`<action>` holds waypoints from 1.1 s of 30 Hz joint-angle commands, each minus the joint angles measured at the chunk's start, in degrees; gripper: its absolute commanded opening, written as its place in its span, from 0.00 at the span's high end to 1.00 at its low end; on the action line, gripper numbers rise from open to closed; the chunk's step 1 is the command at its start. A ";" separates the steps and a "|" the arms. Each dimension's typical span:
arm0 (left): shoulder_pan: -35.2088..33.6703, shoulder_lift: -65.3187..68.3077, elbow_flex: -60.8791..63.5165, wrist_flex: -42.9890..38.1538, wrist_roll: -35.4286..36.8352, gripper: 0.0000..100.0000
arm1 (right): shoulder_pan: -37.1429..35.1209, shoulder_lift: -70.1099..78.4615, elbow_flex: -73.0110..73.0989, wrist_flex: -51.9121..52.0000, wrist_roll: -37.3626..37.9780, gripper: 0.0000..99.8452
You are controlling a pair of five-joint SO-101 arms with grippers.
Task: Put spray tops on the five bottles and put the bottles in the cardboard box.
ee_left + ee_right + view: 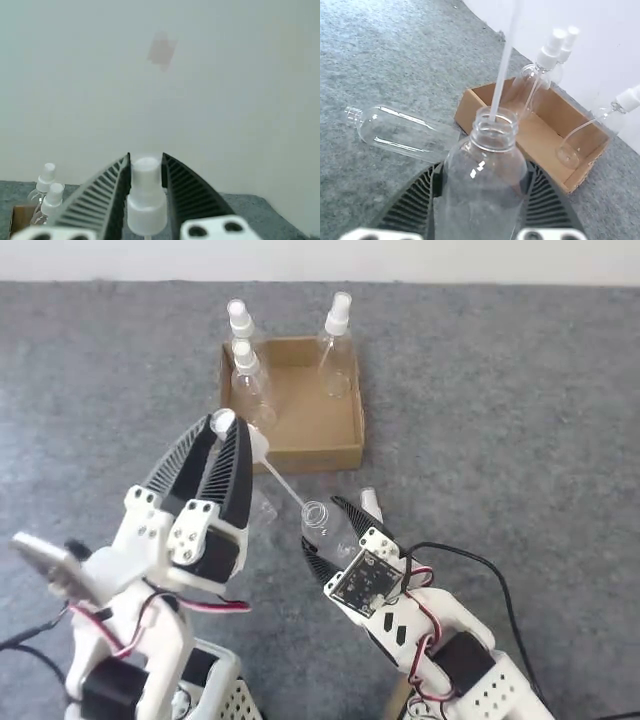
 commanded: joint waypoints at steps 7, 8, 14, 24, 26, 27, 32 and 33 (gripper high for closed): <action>0.09 -0.35 1.71 0.53 0.35 0.99 | -0.13 -1.45 -0.70 -1.01 0.26 0.92; 0.09 -0.35 2.33 0.35 0.35 0.99 | -0.13 -1.45 -0.70 -1.01 0.26 0.92; 7.65 -0.18 4.88 0.18 -4.57 0.99 | -0.04 -1.45 -0.70 -1.01 0.26 0.92; 8.97 0.00 6.20 0.26 -5.63 0.99 | 3.30 -1.54 -0.97 -1.01 0.26 0.92; 9.05 0.00 7.08 0.18 -5.71 0.99 | 3.30 -1.54 -0.97 -1.01 0.26 0.92; 9.05 0.00 7.60 -0.44 -5.71 0.99 | 3.30 -1.54 -1.05 -1.01 0.26 0.92; 9.49 0.00 10.68 -3.08 -5.71 0.99 | 3.38 -1.54 -1.14 -1.01 0.26 0.92; 10.11 0.00 11.21 -3.25 -5.71 0.99 | 3.38 -1.54 -1.14 -1.01 0.26 0.92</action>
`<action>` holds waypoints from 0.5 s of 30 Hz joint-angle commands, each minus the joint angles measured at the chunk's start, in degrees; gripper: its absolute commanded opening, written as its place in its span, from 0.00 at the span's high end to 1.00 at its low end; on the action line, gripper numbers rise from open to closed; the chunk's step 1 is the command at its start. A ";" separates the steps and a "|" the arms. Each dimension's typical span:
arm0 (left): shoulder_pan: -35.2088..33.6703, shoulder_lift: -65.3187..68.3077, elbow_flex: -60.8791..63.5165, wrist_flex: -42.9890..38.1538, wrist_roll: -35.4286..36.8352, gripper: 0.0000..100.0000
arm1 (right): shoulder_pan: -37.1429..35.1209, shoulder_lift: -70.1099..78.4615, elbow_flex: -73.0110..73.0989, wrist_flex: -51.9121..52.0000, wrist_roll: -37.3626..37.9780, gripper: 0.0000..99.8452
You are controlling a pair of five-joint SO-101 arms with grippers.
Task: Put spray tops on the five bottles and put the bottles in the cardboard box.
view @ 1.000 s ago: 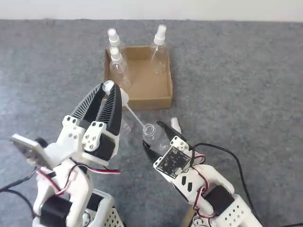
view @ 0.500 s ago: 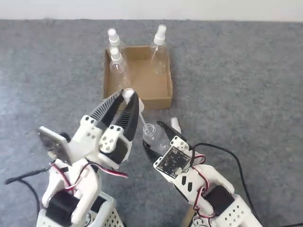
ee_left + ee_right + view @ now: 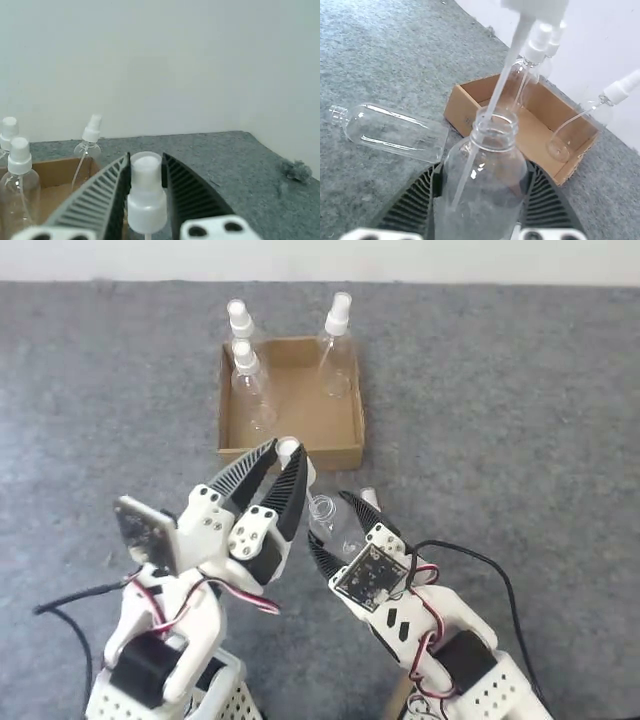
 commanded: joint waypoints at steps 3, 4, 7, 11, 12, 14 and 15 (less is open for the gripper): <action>3.16 -0.26 1.36 -2.73 -1.49 0.99 | 2.51 -1.54 -1.23 -1.27 0.18 0.92; 3.87 -0.26 1.63 -2.73 -2.64 0.99 | 3.21 -1.54 -1.23 -1.54 0.18 0.92; 6.33 -0.26 2.42 -2.64 -4.13 0.99 | 4.09 -1.54 -1.32 -1.63 0.09 0.92; 7.12 -0.26 3.30 -2.81 -4.22 0.99 | 4.26 -1.54 -1.32 -1.63 0.09 0.92; 7.21 -0.18 3.47 -2.81 -4.31 0.99 | 4.26 -1.54 -1.32 -1.63 0.09 0.92; 7.30 -0.18 4.26 -2.90 -4.31 0.99 | 4.26 -1.54 -1.32 -1.63 0.09 0.92; 7.30 -0.18 4.79 -3.52 -4.31 0.99 | 4.26 -1.63 -1.32 -1.63 0.09 0.92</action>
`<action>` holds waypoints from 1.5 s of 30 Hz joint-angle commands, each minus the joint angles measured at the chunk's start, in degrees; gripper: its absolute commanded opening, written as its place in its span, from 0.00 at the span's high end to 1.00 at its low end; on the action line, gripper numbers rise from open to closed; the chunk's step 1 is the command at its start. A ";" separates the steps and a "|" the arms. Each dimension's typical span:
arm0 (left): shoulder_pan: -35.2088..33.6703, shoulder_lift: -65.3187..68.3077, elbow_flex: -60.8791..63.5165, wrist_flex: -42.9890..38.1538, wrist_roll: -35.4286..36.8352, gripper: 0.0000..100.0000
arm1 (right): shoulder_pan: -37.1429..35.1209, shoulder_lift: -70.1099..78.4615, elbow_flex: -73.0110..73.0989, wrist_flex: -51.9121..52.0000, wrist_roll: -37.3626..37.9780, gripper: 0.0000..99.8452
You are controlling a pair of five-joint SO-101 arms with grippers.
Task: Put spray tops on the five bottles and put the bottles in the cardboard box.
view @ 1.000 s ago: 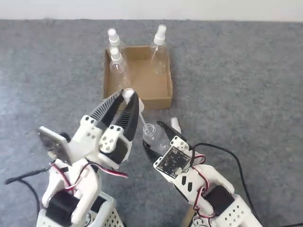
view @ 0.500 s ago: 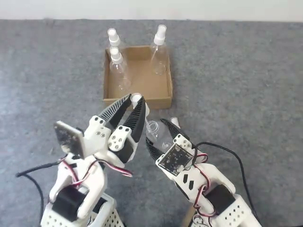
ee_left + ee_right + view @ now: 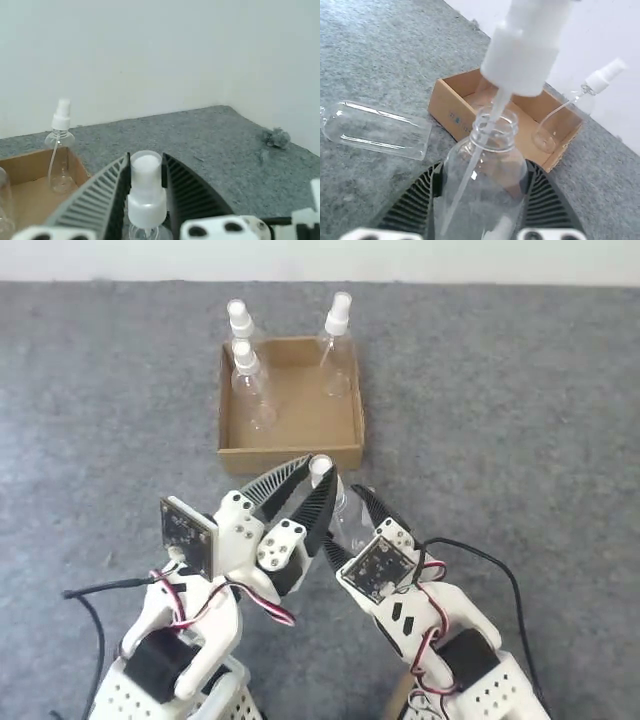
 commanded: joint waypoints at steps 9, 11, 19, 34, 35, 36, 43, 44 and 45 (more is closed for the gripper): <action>0.44 -0.35 5.32 -7.30 -0.70 0.99 | 0.84 -2.24 -3.25 0.66 0.09 0.92; 0.53 -0.35 5.32 -7.12 -0.70 0.99 | 1.01 -2.24 -3.25 0.57 0.09 0.92; 0.53 -0.35 5.85 -7.30 -0.70 0.99 | 5.41 -2.24 -4.31 0.04 -6.51 0.92; 6.07 -0.26 8.40 -9.32 -3.96 0.99 | 5.58 -2.24 -5.19 0.48 -7.38 0.92; 6.07 -0.26 8.40 -9.32 -3.96 0.99 | 5.58 -2.24 -5.27 0.48 -7.38 0.93; 6.07 -0.26 8.40 -9.41 -3.96 0.99 | 5.58 -2.24 -5.36 0.48 -7.38 0.93; 5.98 -0.26 8.22 -9.41 -3.96 0.99 | 5.58 -2.24 -5.19 0.48 -1.14 0.93; 5.98 -0.26 8.13 -9.41 -3.96 0.99 | 5.58 -2.24 -5.19 0.48 -0.97 0.93; 5.98 -0.35 8.13 -9.41 -3.96 0.99 | 5.58 -2.24 -5.19 0.48 -0.97 0.93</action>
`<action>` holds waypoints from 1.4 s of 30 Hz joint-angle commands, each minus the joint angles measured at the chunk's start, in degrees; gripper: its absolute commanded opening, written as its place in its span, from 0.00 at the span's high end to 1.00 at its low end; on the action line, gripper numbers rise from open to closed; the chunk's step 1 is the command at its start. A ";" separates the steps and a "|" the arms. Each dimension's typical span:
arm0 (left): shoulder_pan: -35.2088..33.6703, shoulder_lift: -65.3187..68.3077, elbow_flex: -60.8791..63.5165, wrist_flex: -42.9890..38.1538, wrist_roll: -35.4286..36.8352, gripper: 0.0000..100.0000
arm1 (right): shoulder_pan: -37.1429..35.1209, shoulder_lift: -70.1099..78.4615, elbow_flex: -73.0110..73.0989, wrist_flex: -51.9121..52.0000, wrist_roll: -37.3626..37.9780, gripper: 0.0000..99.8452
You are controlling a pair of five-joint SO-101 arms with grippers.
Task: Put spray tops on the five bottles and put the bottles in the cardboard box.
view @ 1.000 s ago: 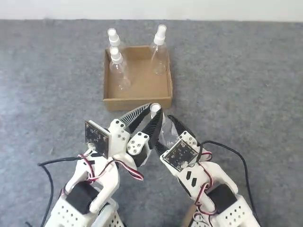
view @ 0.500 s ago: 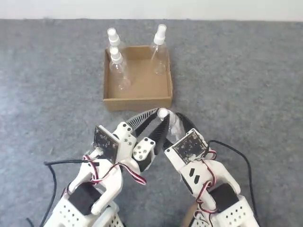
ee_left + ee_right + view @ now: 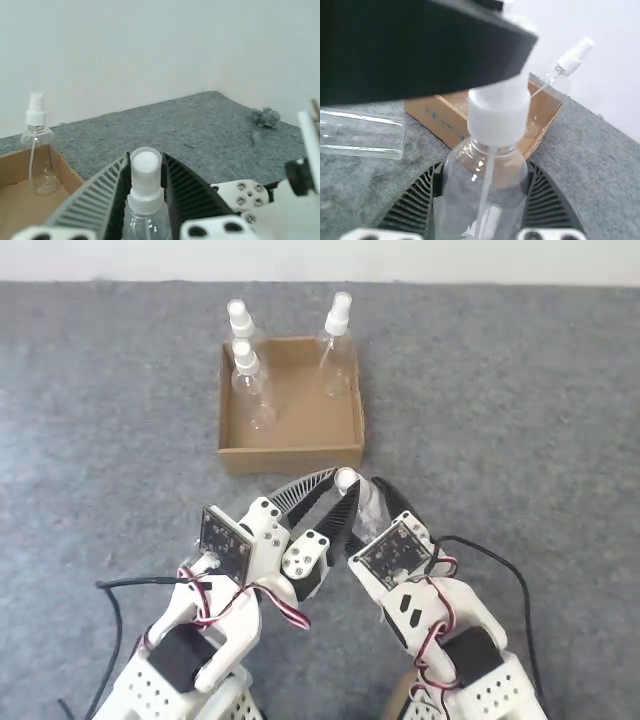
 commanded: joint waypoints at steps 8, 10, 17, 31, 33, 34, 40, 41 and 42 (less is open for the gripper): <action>1.05 0.00 -0.84 -1.49 -0.44 0.99 | 0.84 -1.45 -5.36 -0.04 3.60 0.93; 1.05 0.00 -0.84 -1.49 -0.44 0.99 | 0.84 -1.45 -5.36 -0.04 6.24 0.93; 1.32 0.00 -0.48 -1.05 -0.44 0.96 | 0.84 -1.45 -5.36 -0.31 7.03 0.93; 1.41 -0.44 -2.86 5.80 -2.37 0.86 | 1.36 -1.45 -7.21 0.13 3.43 0.98; 1.14 -0.44 -4.88 8.35 -2.55 0.85 | 1.36 -1.45 -7.03 0.13 3.43 0.98; 1.05 -0.44 -5.85 9.41 -2.55 0.85 | 1.45 -1.45 -6.95 0.13 3.43 0.98; 1.05 -0.44 -7.34 11.25 -2.81 0.85 | 3.47 -1.45 -6.86 -0.31 2.90 0.98; 1.05 -0.44 -7.34 11.25 -2.81 0.85 | 3.91 -1.45 -6.86 -0.31 2.90 0.98; 1.05 -0.44 -7.43 11.34 -2.81 0.85 | 4.00 -1.45 -6.86 -0.31 2.90 0.98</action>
